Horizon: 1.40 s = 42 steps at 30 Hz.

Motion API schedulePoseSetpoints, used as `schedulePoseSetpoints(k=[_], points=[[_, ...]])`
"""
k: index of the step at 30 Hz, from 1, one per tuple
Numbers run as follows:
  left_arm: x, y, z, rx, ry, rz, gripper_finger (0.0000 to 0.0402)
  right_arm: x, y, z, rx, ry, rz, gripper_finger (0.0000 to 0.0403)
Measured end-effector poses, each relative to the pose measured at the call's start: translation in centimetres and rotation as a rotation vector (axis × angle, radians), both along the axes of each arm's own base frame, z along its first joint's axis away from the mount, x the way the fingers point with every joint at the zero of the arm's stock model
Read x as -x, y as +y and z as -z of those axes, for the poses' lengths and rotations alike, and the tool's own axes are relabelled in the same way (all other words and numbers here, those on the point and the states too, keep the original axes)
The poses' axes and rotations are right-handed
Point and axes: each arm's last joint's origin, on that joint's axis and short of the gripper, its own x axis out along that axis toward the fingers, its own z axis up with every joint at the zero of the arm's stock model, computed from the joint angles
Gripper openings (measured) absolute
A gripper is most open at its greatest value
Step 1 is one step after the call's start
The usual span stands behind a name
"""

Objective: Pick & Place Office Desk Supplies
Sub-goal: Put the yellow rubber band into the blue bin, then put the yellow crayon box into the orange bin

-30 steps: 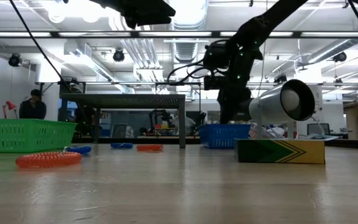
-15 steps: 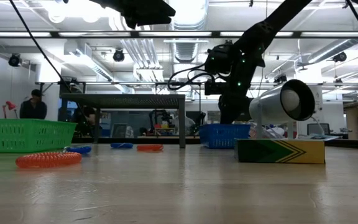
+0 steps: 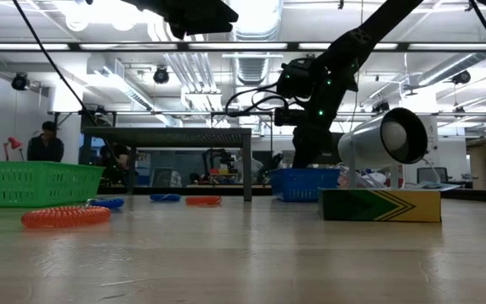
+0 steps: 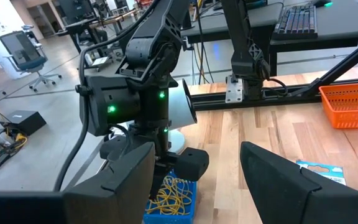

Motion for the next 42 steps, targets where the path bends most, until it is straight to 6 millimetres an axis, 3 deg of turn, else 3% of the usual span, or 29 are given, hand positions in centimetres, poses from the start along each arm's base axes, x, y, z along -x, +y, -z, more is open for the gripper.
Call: schedulePoseSetpoints(k=[5, 25, 31, 42], points=[[0.00, 0.00, 0.00, 0.000, 0.000, 0.000, 0.0239, 0.01, 0.01, 0.01, -0.010, -0.003, 0.020, 0.0017], [0.00, -0.01, 0.00, 0.000, 0.000, 0.000, 0.0239, 0.00, 0.02, 0.02, -0.019, -0.008, 0.040, 0.0137], [0.00, -0.01, 0.00, 0.000, 0.000, 0.000, 0.0239, 0.00, 0.02, 0.02, -0.019, -0.008, 0.040, 0.0143], [0.00, -0.01, 0.00, 0.000, 0.000, 0.000, 0.0239, 0.03, 0.03, 0.03, -0.034, -0.010, 0.069, 0.0118]])
